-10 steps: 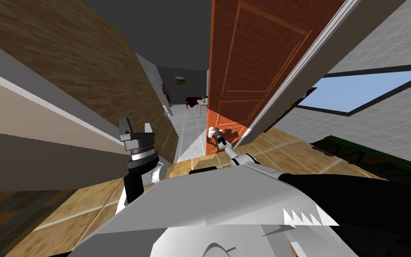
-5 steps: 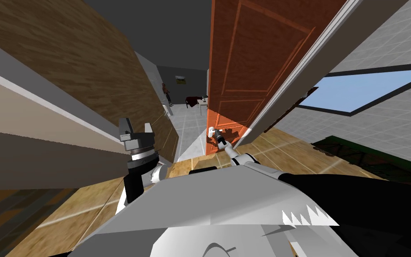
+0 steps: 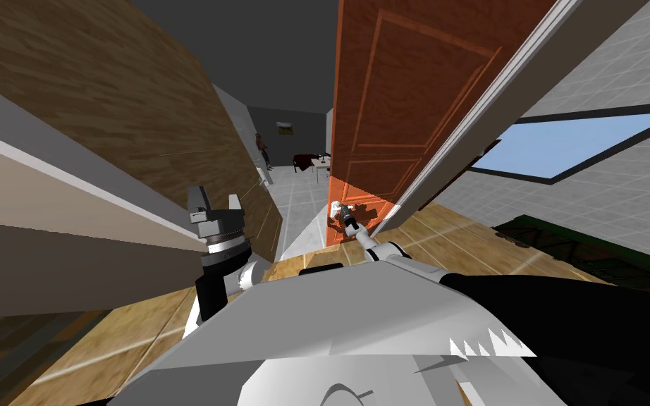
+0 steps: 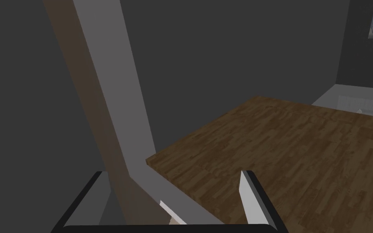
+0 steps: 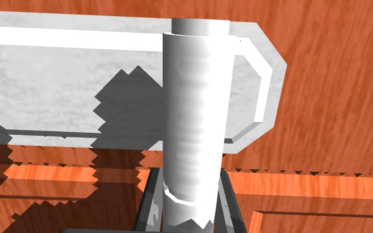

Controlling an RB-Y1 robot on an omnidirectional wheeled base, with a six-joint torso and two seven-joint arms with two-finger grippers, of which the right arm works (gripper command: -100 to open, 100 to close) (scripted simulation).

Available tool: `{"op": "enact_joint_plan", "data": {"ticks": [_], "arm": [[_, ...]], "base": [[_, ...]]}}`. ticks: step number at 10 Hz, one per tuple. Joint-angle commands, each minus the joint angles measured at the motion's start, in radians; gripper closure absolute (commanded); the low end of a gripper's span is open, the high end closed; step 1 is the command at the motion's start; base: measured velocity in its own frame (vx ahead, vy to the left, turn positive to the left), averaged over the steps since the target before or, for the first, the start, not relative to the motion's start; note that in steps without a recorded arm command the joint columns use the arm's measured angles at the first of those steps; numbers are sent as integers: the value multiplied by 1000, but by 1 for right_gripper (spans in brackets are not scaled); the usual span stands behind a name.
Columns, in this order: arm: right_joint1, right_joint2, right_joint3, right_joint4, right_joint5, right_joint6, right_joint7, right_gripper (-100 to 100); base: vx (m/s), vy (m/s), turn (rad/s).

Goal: Push the door open

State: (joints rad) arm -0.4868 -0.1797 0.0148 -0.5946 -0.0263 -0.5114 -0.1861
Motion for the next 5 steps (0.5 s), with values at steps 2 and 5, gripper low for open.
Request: {"op": "enact_joint_plan", "data": {"ticks": [2, 5], "arm": [[13, -11, -15, -39, -5, 16, 4, 100], [17, -23, -47, -33, -15, 17, 18, 100]], "base": [[100, 33, -8], [198, 98, -56]]}}
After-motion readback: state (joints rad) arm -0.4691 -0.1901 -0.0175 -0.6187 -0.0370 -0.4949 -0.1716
